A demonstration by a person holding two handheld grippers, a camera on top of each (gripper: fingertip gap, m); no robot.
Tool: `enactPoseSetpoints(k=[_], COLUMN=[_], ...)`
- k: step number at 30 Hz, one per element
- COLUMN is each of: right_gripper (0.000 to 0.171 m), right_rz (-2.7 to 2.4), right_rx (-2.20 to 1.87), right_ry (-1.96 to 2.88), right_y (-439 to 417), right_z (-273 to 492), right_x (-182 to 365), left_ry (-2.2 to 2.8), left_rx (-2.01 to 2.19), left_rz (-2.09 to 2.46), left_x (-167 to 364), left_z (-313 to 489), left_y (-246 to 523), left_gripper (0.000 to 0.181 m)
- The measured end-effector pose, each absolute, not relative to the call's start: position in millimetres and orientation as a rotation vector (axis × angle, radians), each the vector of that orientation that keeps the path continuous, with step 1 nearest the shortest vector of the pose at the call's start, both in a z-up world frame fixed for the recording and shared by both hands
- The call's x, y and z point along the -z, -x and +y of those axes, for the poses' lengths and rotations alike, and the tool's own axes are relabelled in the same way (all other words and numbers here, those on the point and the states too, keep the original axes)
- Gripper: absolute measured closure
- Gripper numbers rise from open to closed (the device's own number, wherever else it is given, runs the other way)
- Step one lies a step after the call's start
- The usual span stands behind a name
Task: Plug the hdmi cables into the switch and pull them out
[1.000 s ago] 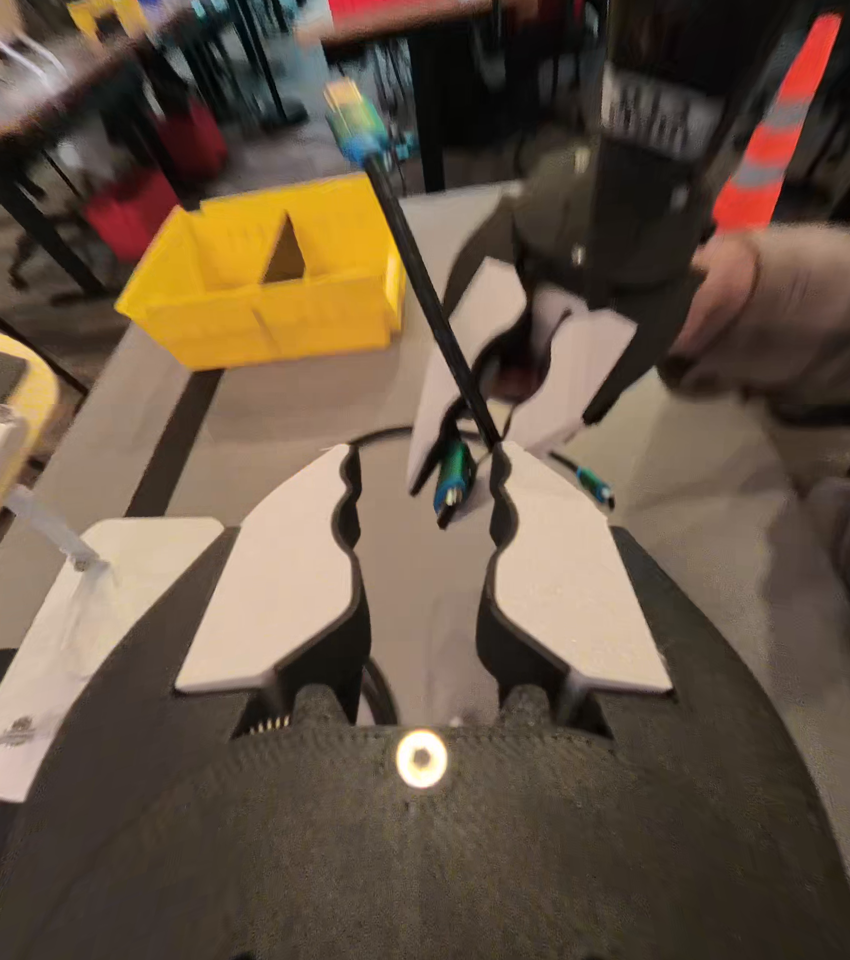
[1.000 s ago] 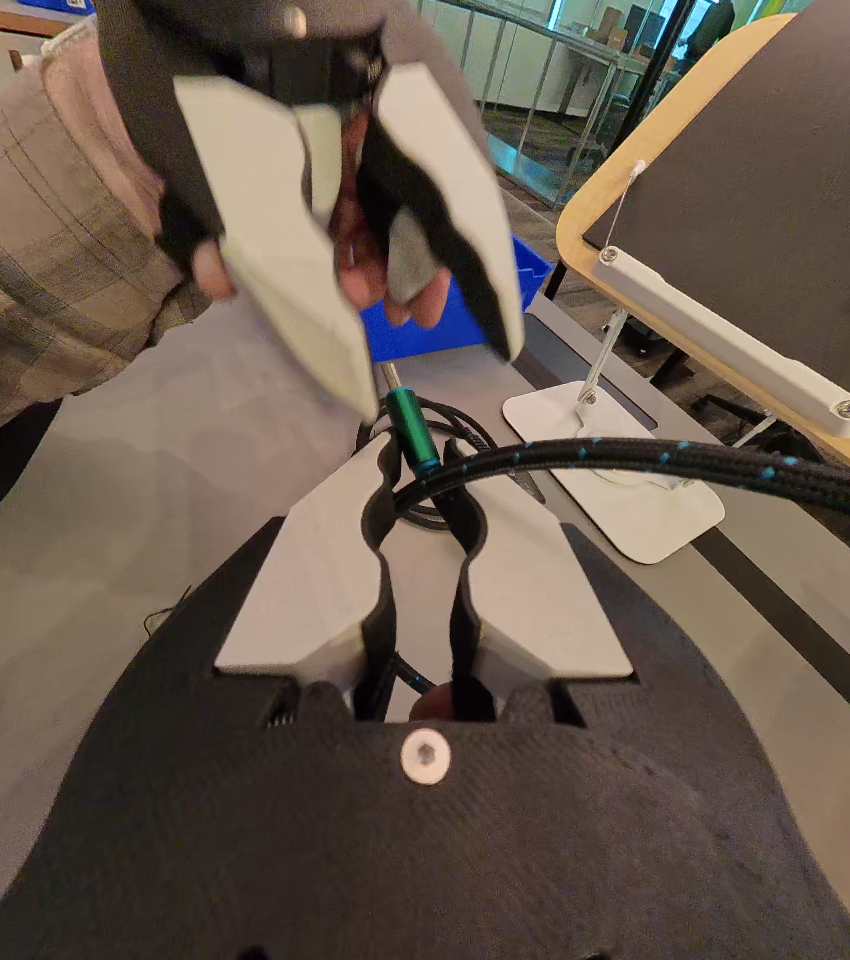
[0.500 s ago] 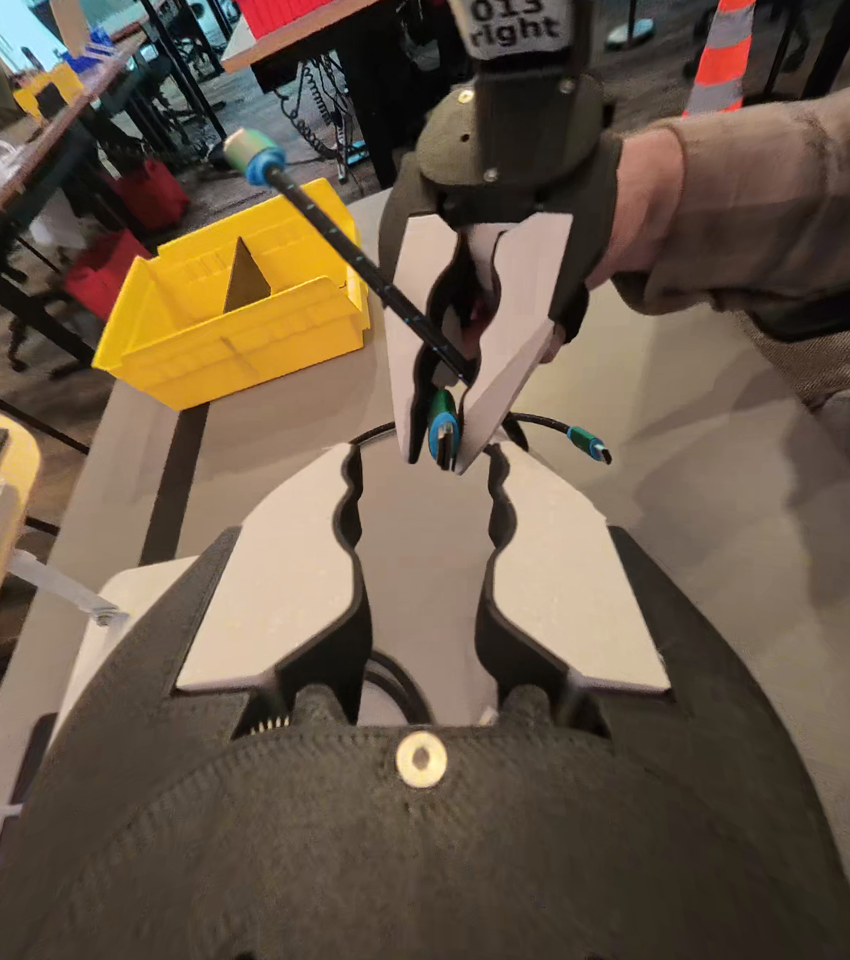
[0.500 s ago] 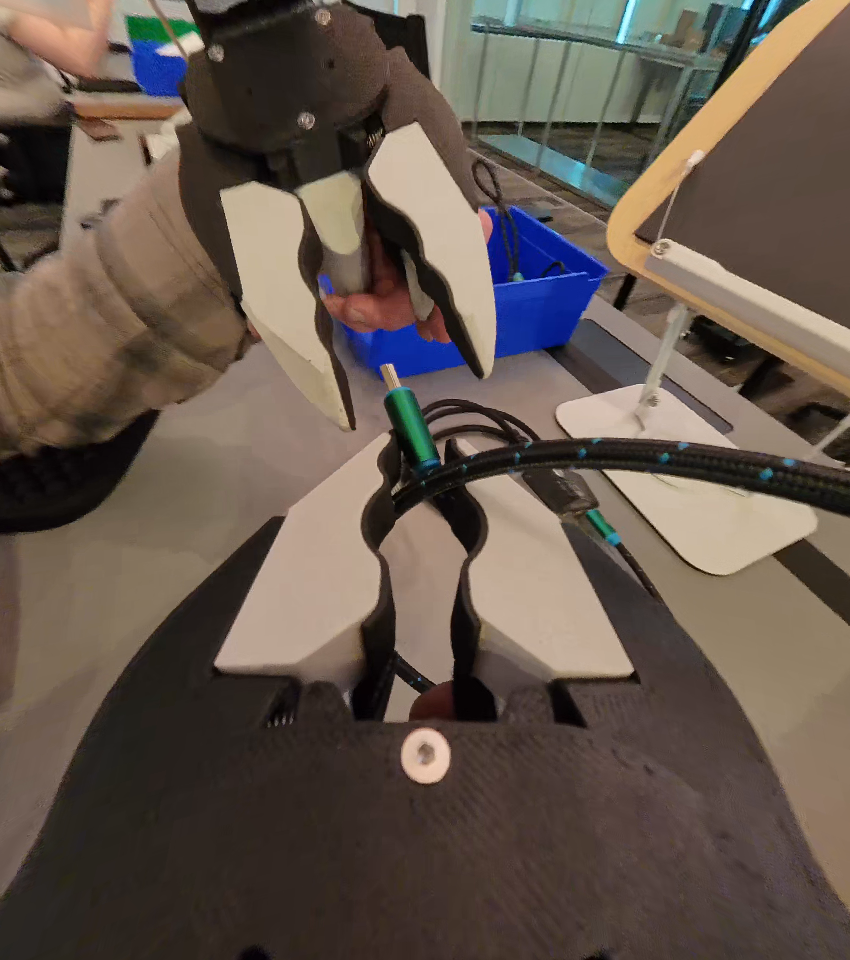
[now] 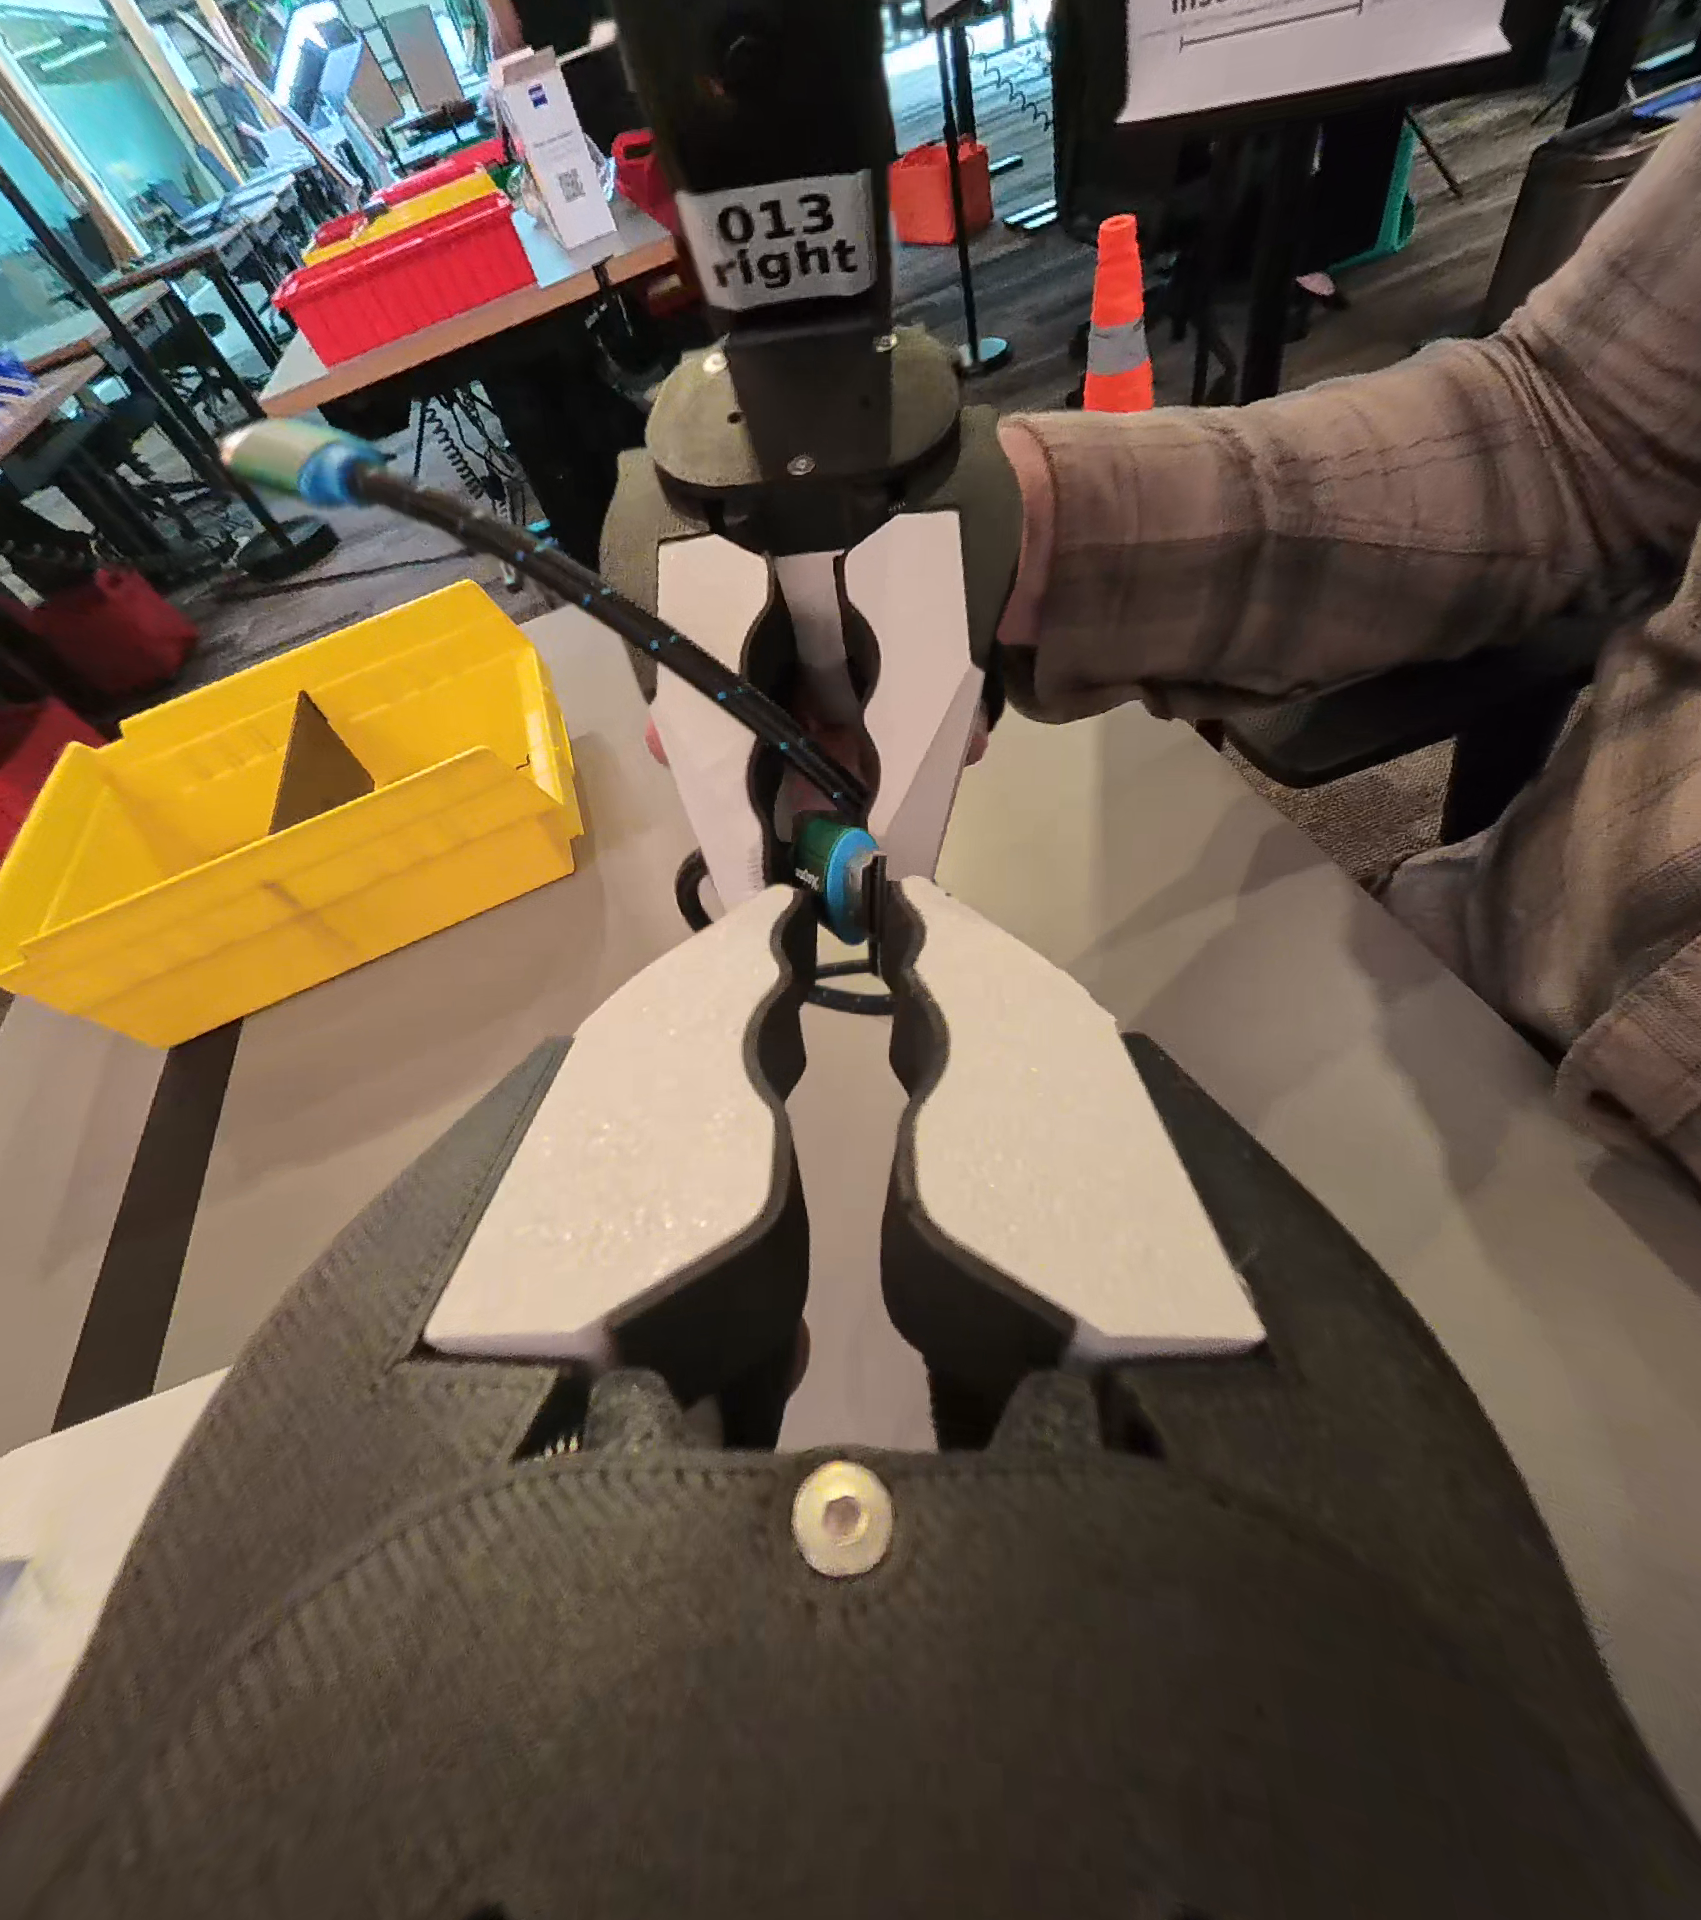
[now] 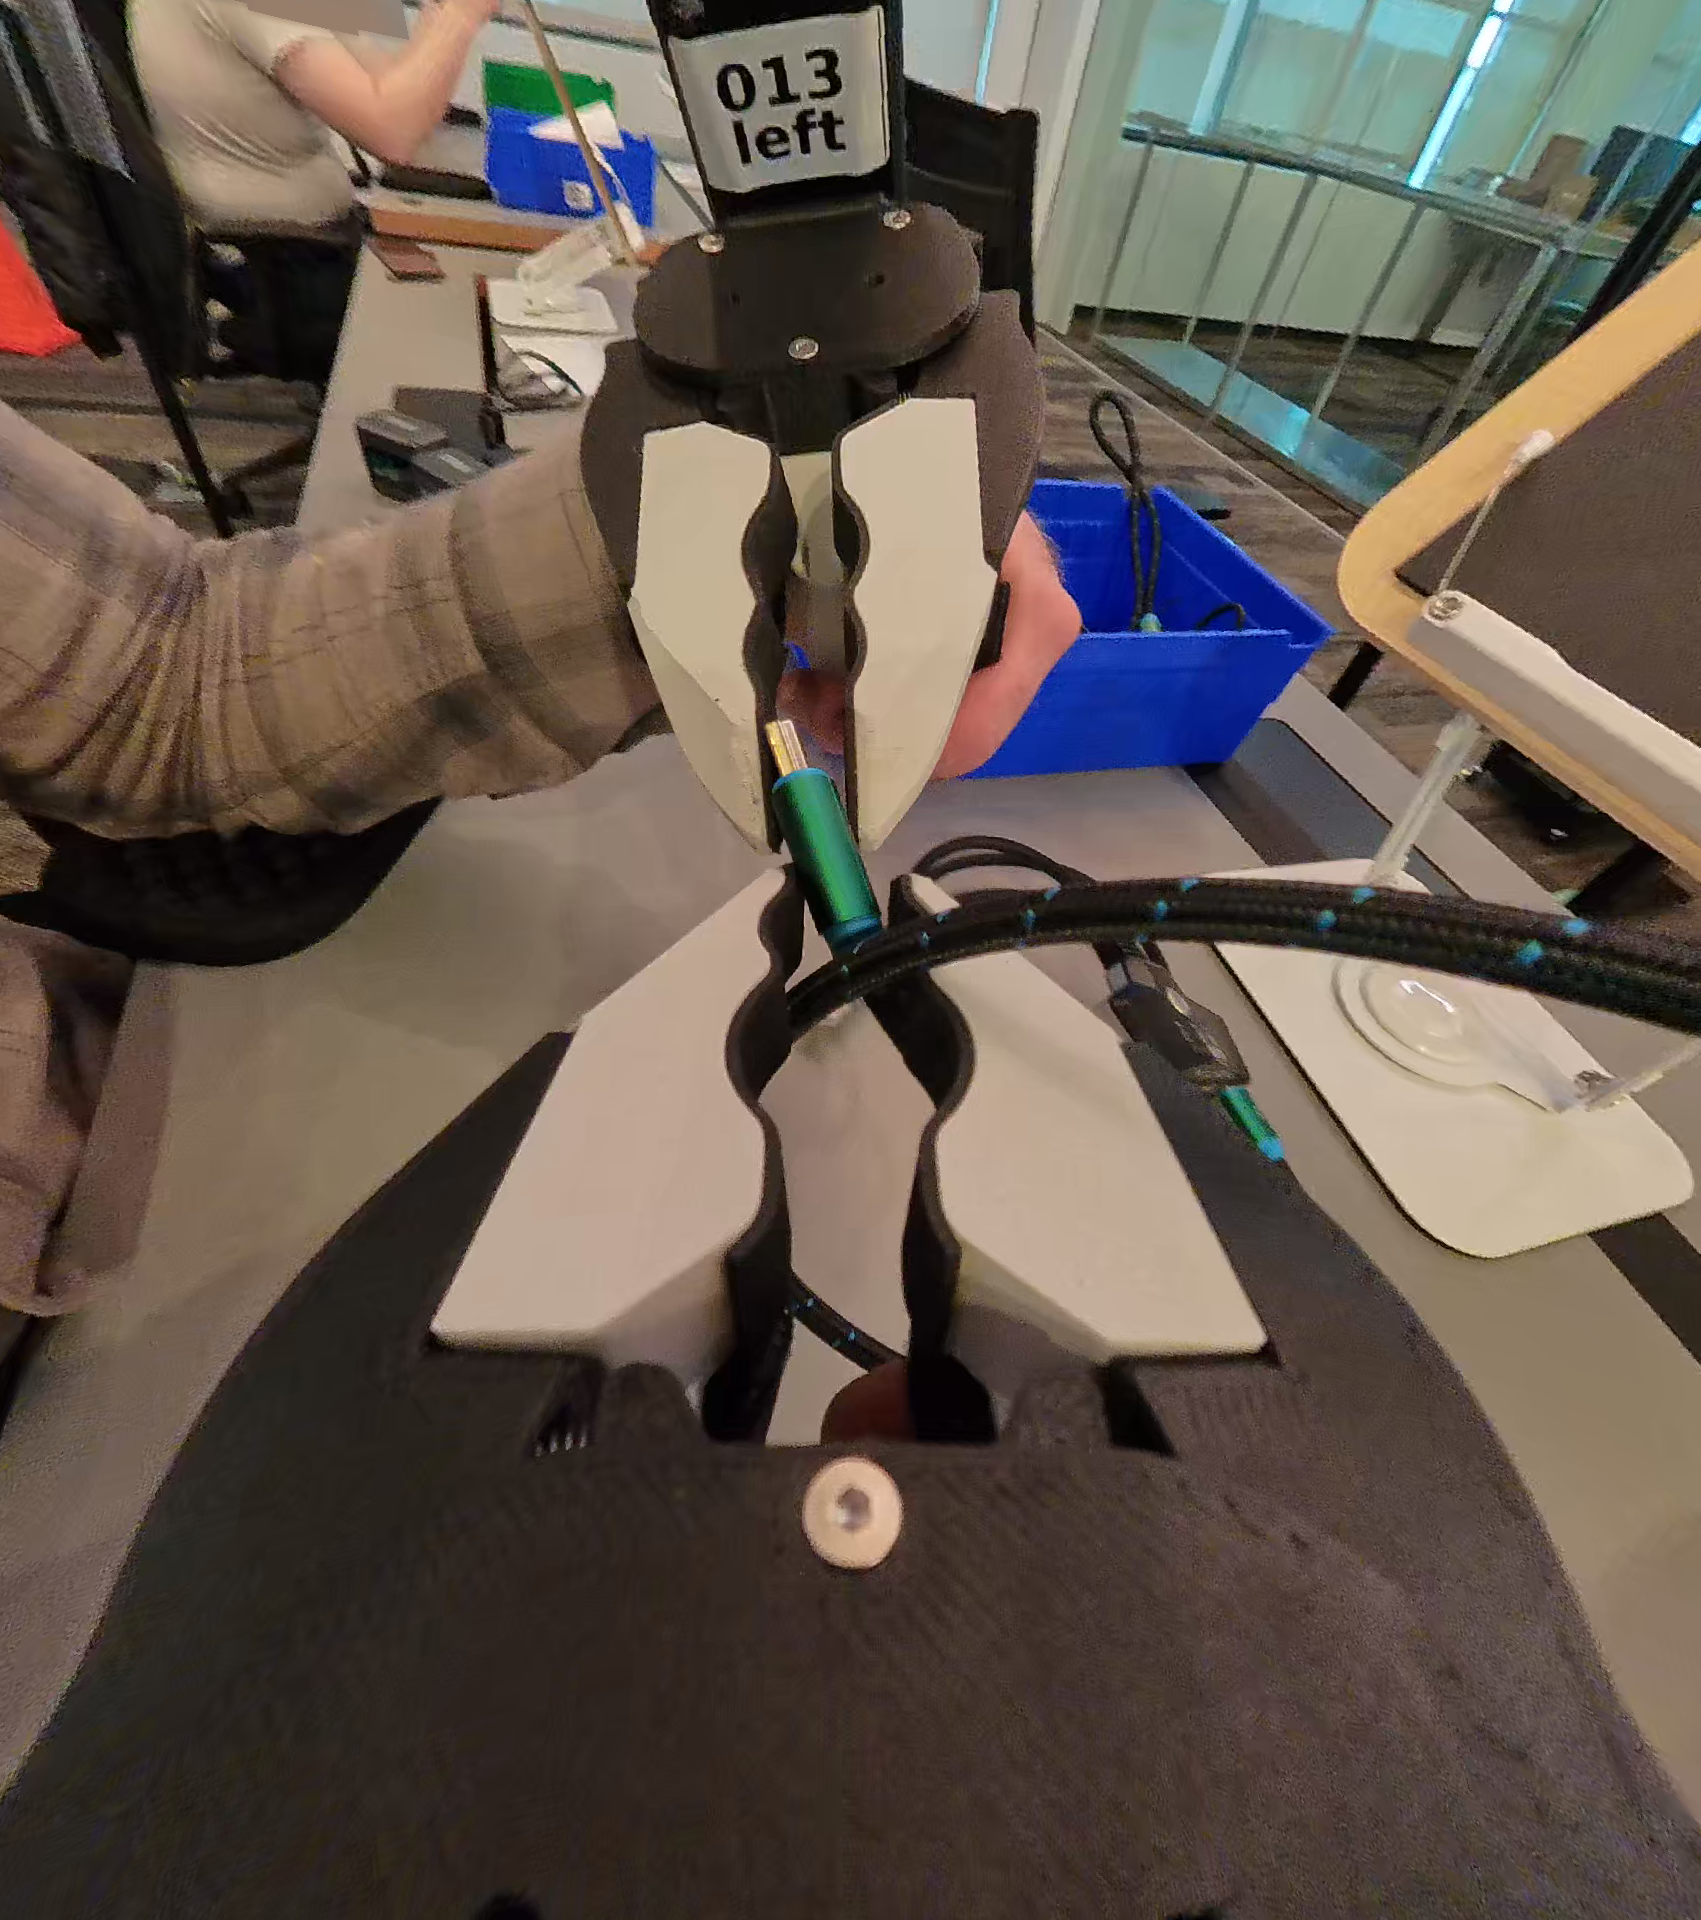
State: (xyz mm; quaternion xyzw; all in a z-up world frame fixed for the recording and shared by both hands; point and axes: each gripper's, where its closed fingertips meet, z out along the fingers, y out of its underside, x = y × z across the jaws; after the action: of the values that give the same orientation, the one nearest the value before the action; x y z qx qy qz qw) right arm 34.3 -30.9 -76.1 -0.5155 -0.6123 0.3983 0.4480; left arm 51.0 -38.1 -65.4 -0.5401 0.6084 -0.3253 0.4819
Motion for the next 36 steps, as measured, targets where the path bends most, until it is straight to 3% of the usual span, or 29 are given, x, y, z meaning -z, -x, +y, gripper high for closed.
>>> enactPoseSetpoints(k=[13, 20, 30, 33, 36], right_gripper=[0.126, 0.085, 0.113, 0.144, 0.157], right_rz=[-1.64, -1.667, -1.59, -1.53, -1.512], right_rx=[-0.245, -0.073, -0.047, -0.168, -0.197], right_ry=[1.303, 1.335, 1.28, 1.258, 1.241], right_y=[-44.8, -44.4, -42.1, -40.5, -43.6], right_z=[-2.2, 7.1, 11.2, 6.2, 5.4], right_x=[98.6, 115.6, 105.8, 93.6, 86.7], left_ry=[1.372, 1.364, 1.367, 1.342, 1.344], left_rx=[0.884, 0.94, 1.027, 1.059, 1.07], left_rz=[1.339, 1.293, 1.273, 1.278, 1.258], left_x=[56.0, 42.3, 34.5, 28.2, 23.8], left_z=[-22.1, -26.5, -34.7, -42.1, -42.1], left_y=[-54.2, -54.9, -60.2, -63.4, -63.6], left_gripper=[0.17, 0.17, 0.17, 0.17, 0.17])
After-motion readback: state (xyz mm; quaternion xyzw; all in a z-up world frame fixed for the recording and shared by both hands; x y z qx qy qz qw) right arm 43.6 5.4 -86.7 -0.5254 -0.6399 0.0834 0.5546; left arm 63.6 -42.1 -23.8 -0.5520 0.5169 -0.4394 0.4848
